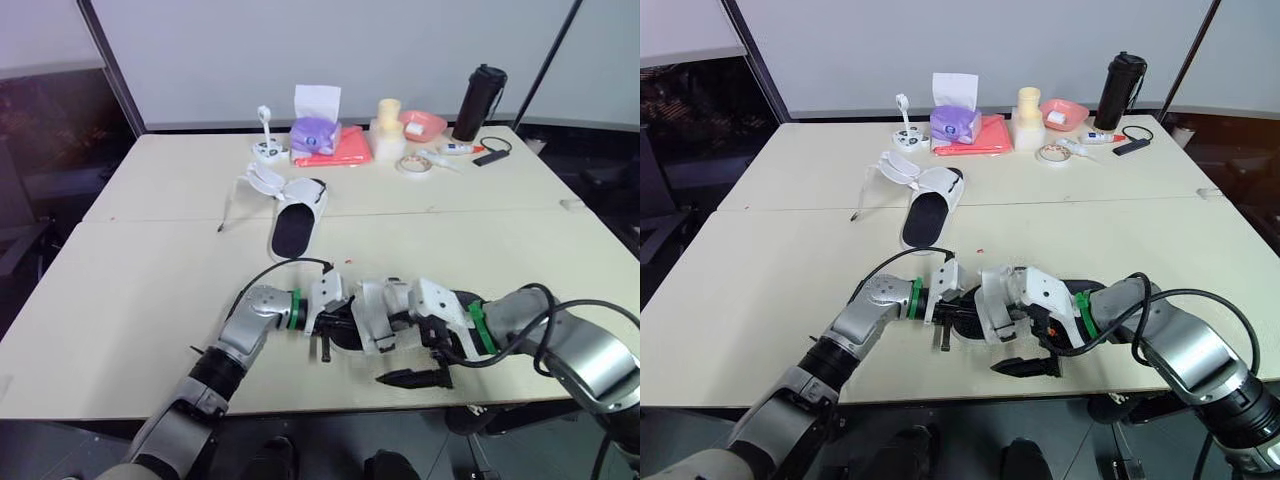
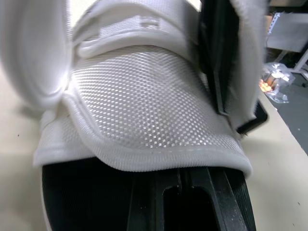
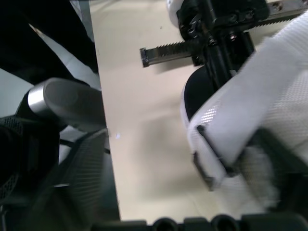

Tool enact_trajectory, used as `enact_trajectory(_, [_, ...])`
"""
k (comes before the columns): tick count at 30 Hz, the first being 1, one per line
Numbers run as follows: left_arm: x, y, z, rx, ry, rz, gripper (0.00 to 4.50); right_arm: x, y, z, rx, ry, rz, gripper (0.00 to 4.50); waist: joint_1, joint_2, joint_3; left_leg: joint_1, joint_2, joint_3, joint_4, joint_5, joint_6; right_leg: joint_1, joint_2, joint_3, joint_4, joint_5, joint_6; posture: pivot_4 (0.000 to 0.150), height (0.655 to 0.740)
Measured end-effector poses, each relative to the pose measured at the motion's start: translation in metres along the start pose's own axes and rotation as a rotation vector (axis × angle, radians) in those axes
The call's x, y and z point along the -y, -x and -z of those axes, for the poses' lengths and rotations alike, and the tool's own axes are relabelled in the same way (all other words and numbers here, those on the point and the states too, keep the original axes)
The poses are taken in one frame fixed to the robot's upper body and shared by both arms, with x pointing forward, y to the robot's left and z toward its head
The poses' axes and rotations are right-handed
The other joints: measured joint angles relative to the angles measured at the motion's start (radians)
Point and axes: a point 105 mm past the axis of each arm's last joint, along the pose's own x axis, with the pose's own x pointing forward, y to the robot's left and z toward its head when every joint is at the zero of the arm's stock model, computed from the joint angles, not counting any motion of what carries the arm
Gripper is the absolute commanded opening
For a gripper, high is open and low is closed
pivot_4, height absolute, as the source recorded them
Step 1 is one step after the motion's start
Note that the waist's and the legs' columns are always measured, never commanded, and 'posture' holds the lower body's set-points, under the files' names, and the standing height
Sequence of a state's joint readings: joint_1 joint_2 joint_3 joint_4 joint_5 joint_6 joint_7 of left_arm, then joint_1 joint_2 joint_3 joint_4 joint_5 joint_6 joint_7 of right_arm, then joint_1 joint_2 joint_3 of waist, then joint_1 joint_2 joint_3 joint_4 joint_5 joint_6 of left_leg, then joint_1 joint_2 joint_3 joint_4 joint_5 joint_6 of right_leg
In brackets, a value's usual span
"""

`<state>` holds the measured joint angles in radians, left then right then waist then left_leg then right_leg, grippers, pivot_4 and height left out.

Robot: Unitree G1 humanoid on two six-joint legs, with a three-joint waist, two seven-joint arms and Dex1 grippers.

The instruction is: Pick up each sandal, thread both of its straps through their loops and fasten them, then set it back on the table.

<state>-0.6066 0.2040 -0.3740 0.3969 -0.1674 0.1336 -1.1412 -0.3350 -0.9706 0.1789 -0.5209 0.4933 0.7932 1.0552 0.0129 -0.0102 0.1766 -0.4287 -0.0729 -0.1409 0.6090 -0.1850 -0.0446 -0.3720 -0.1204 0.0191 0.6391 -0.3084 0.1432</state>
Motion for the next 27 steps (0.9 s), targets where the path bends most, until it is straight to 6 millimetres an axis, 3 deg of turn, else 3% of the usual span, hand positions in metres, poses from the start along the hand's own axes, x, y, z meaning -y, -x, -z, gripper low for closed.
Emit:
enact_trajectory(4, [0.001, -0.002, 0.0, 0.003, -0.004, 0.007, 0.0, 0.013, 0.036, -0.009, 0.018, -0.035, 0.164, 4.29, 0.002, 0.0, 0.0, 0.0, 0.0, 0.0, -0.001, 0.0, 0.0, 0.0, 0.0, 0.0, -0.001, 0.001, 0.001, 0.15, 0.7344])
enact_trajectory(8, [0.001, -0.002, 0.0, 0.003, -0.002, 0.012, 0.0, -0.002, 0.045, -0.004, 0.08, -0.168, 0.171, 4.29, 0.002, 0.0, 0.0, -0.001, 0.0, 0.0, -0.002, 0.0, 0.001, 0.0, 0.0, -0.001, -0.003, 0.001, 0.002, 0.15, 0.7344])
enact_trajectory(17, [0.0, -0.001, 0.001, -0.002, -0.003, 0.012, 0.0, -0.031, 0.024, 0.03, 0.106, -0.391, 0.159, 4.29, 0.001, 0.0, 0.0, -0.001, 0.0, 0.001, -0.002, 0.0, 0.001, 0.001, 0.0, -0.001, -0.003, 0.0, 0.0, 0.15, 0.7344])
enact_trajectory(21, [0.0, -0.001, 0.001, -0.004, -0.007, 0.015, 0.0, -0.029, 0.01, 0.032, 0.133, -0.399, 0.168, 4.29, 0.001, 0.0, 0.0, -0.001, 0.0, 0.0, -0.002, 0.0, 0.001, 0.001, 0.0, -0.001, -0.003, 0.001, 0.0, 0.15, 0.7344])
enact_trajectory(27, [0.0, 0.0, 0.0, -0.006, -0.01, 0.018, 0.0, -0.021, 0.006, 0.031, 0.143, -0.385, 0.186, 4.29, 0.001, 0.0, 0.0, -0.001, 0.0, 0.0, -0.002, 0.0, 0.001, 0.001, 0.0, -0.001, -0.003, 0.001, 0.001, 0.15, 0.7344])
